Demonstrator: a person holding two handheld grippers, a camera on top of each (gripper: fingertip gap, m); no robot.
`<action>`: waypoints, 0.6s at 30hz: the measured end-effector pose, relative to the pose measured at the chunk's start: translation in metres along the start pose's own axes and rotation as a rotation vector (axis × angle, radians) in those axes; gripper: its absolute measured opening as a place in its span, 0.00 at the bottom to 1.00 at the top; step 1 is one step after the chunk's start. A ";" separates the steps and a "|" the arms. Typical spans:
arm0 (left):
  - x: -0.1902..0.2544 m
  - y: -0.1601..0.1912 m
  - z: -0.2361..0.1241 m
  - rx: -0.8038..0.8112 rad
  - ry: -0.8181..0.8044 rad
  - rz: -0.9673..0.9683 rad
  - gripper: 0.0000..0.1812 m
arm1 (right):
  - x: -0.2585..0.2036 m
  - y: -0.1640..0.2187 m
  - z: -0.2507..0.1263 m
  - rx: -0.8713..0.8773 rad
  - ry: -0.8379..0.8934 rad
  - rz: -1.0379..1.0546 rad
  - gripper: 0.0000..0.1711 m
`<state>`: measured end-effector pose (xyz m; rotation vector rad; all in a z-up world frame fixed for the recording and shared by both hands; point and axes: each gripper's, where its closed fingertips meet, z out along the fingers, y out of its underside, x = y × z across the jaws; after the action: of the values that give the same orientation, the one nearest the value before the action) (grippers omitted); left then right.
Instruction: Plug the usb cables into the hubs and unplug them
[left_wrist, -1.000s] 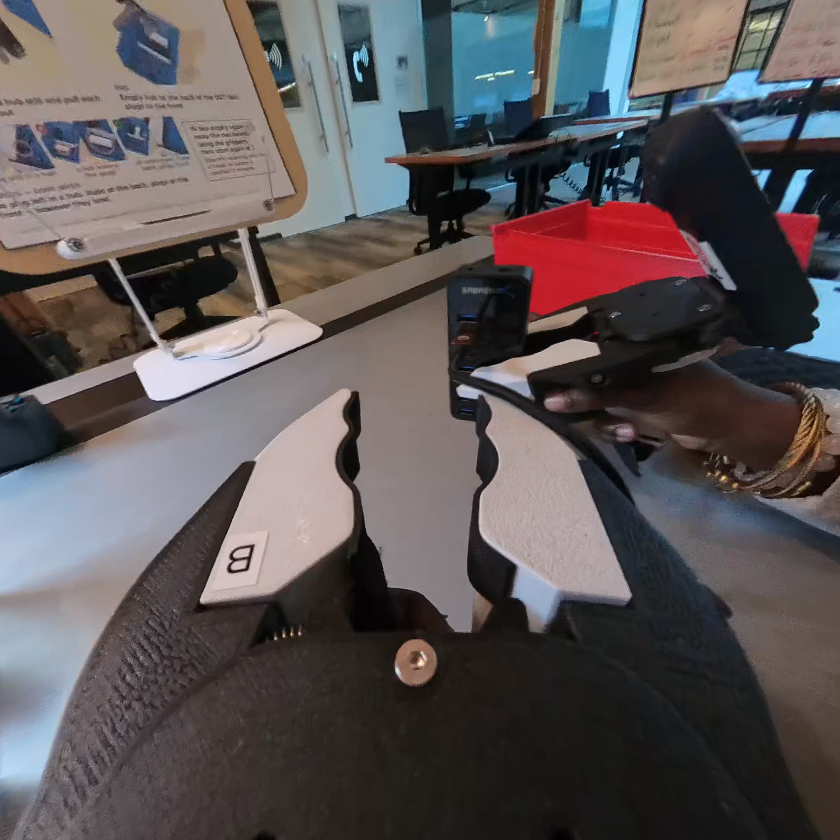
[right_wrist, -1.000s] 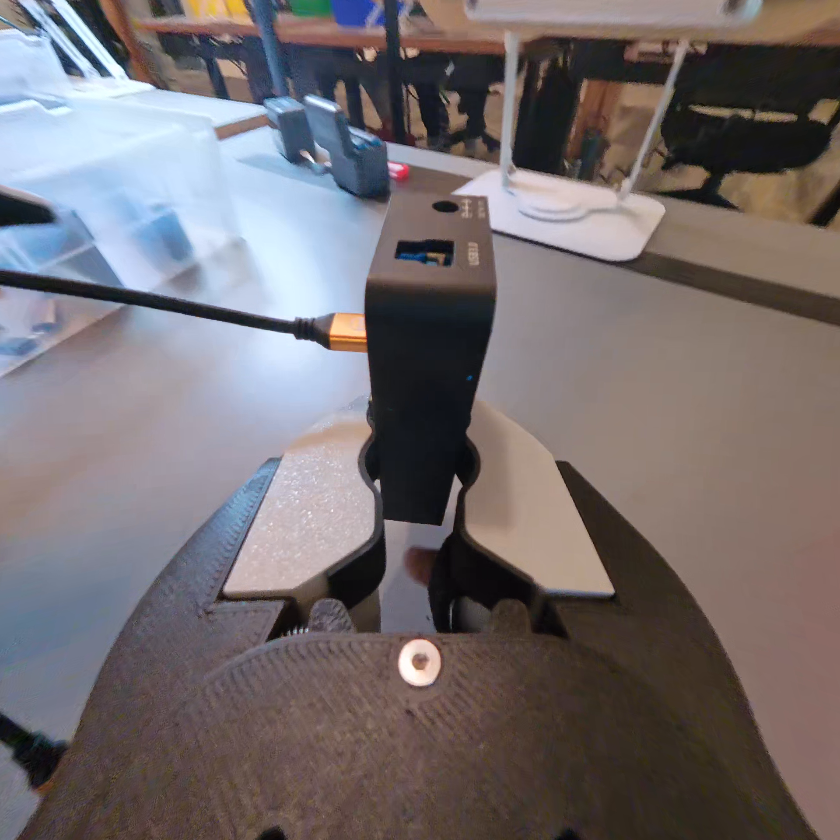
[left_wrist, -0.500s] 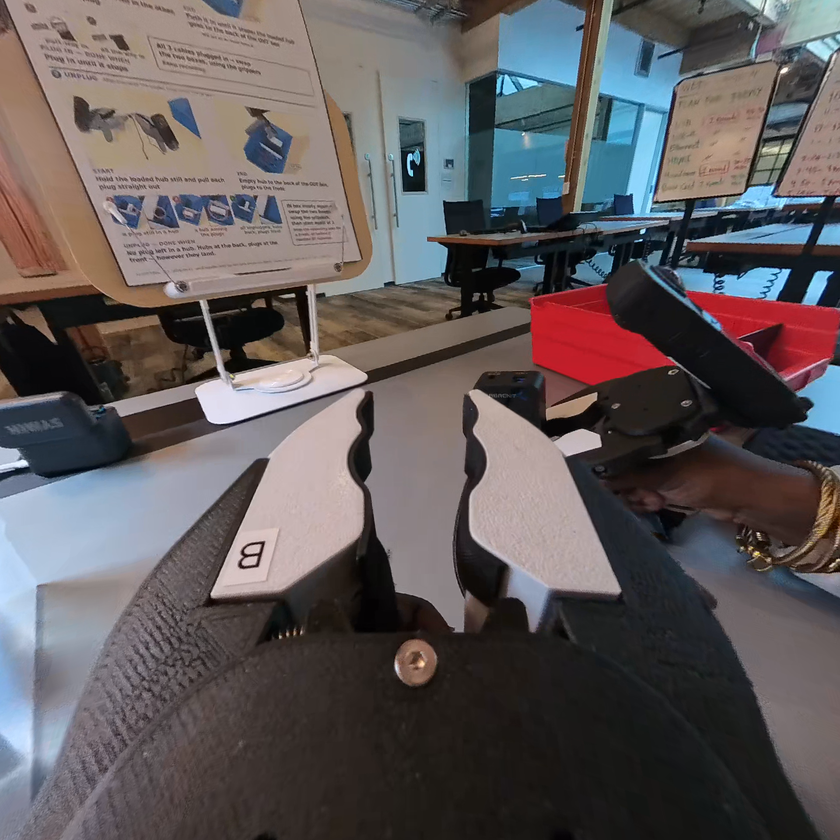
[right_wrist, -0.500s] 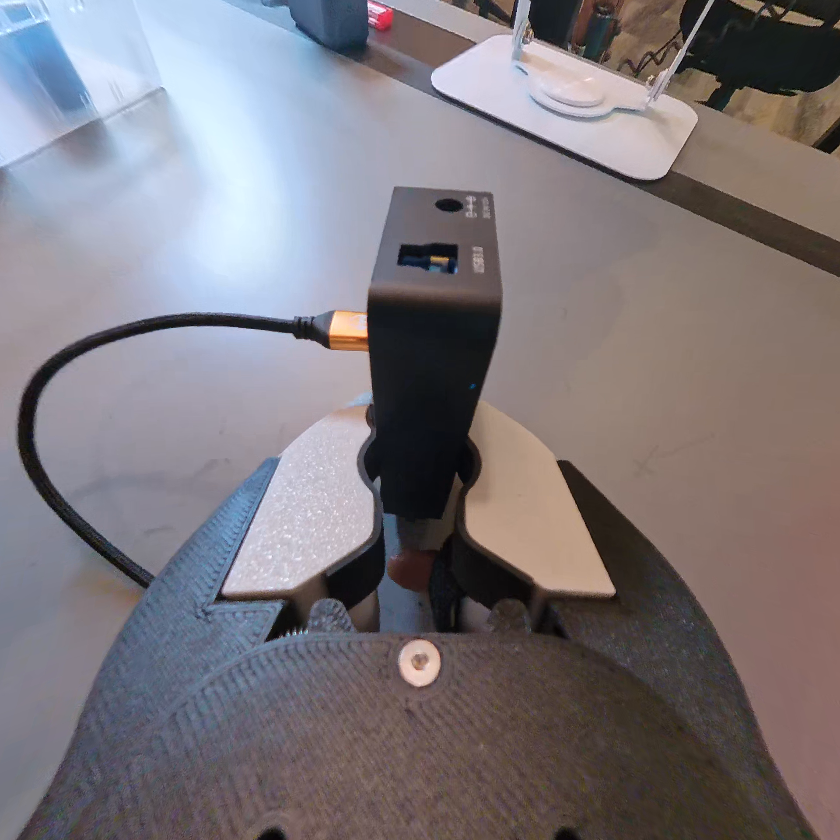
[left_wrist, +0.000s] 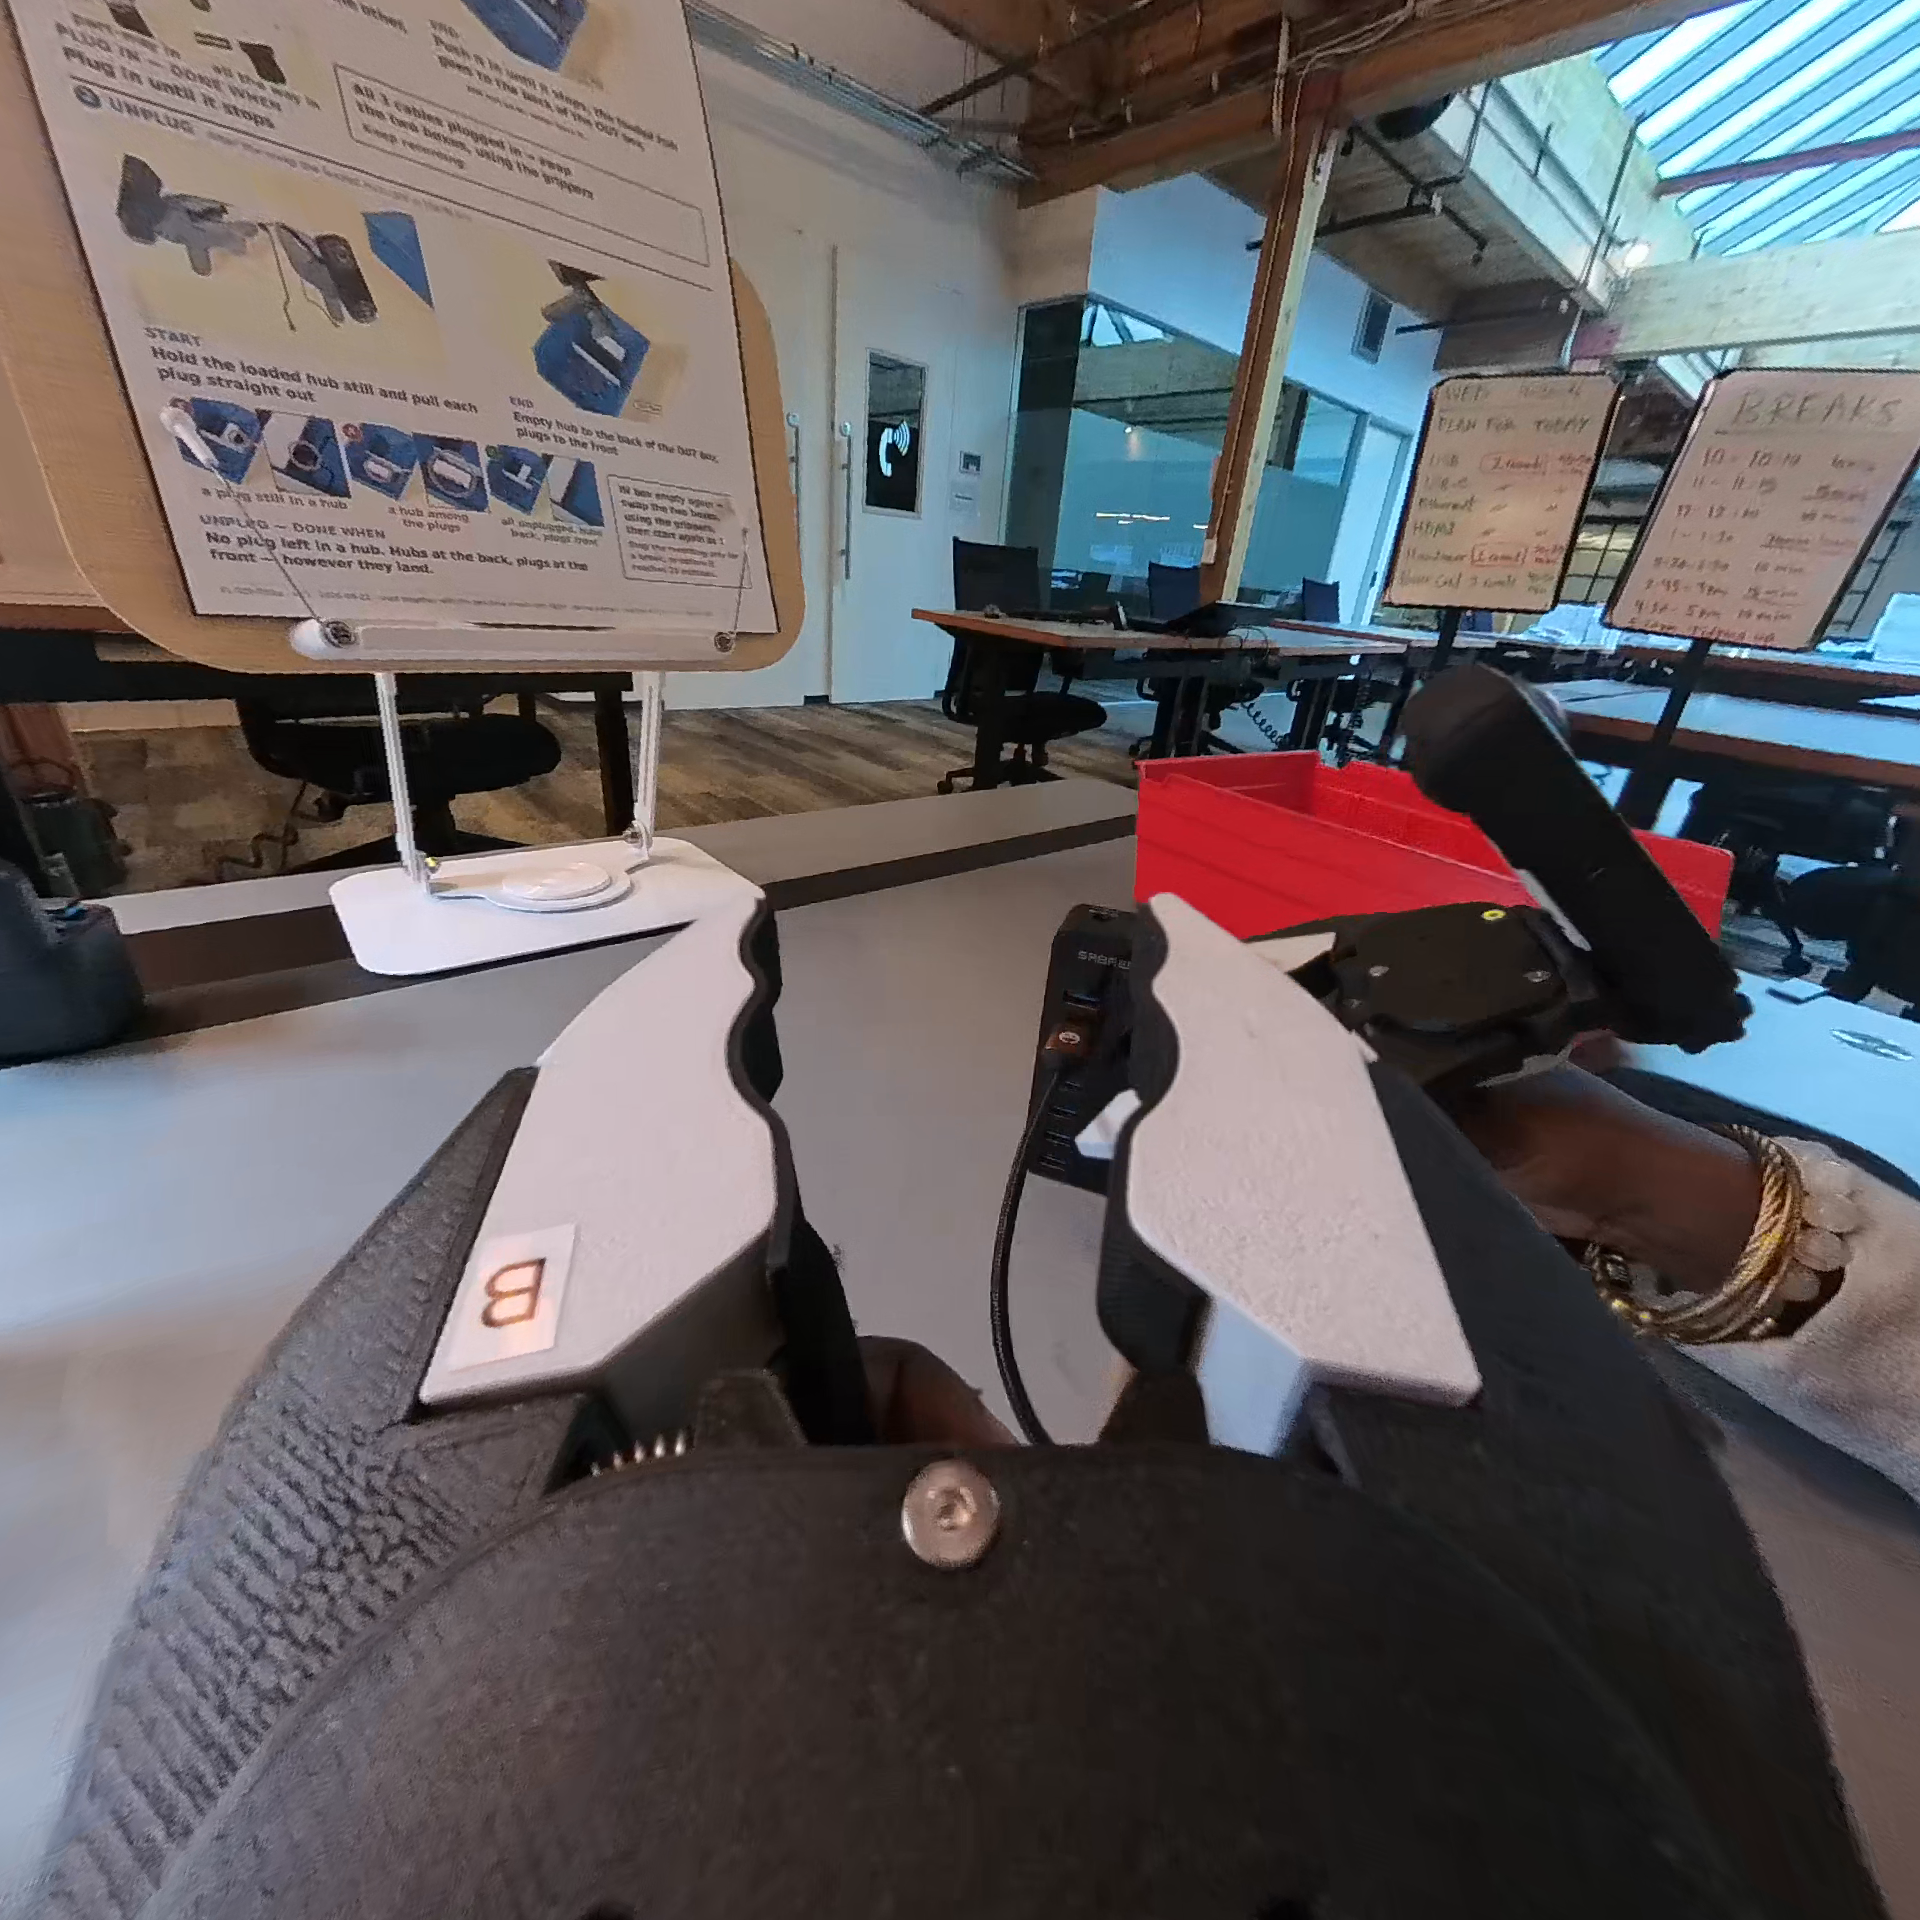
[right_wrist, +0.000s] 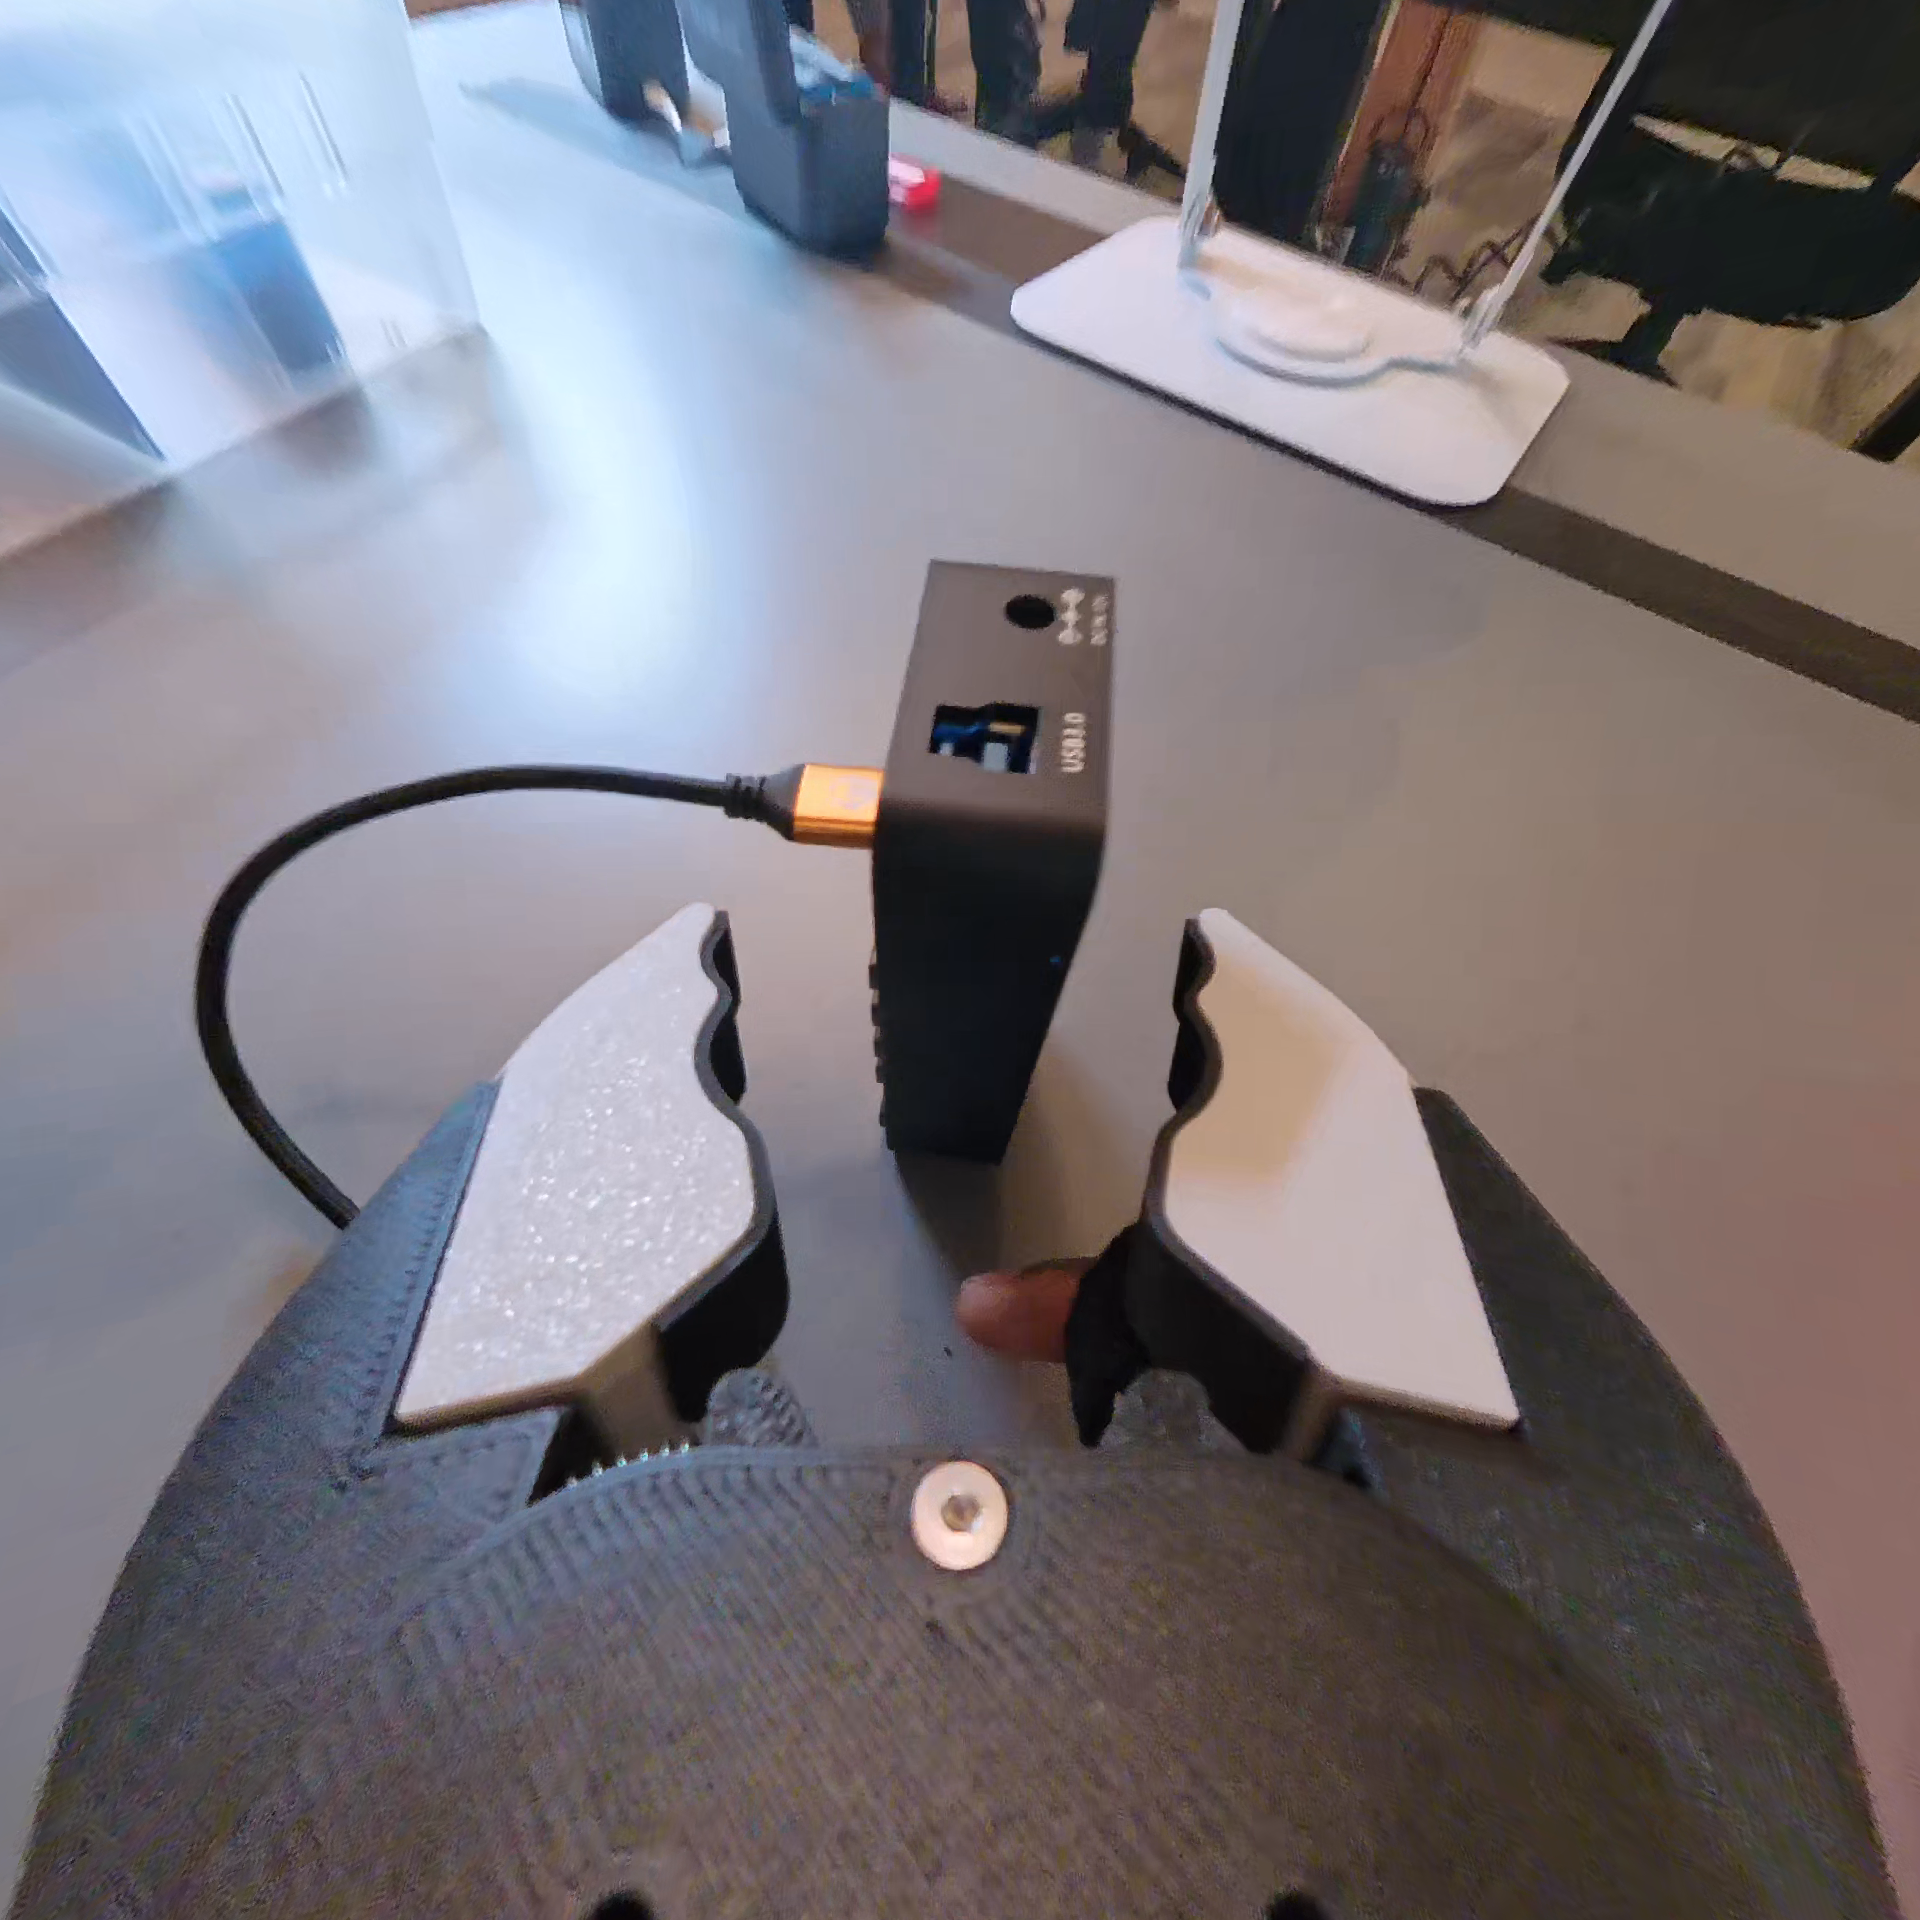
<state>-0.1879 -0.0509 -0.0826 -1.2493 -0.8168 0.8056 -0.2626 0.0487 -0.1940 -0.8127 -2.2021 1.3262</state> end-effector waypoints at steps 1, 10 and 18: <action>0.000 0.001 0.000 -0.003 0.005 -0.006 0.37 | 0.001 -0.003 -0.002 0.023 -0.007 0.014 0.49; 0.014 0.002 0.002 -0.030 0.083 -0.049 0.37 | 0.004 -0.024 -0.016 0.144 0.011 0.016 0.48; -0.021 -0.047 -0.049 -0.219 0.097 0.070 0.34 | 0.014 -0.059 -0.047 0.414 -0.034 0.150 0.43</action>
<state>-0.1522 -0.0991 -0.0442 -1.5063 -0.8019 0.7194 -0.2586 0.0665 -0.1193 -0.8072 -1.8209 1.7994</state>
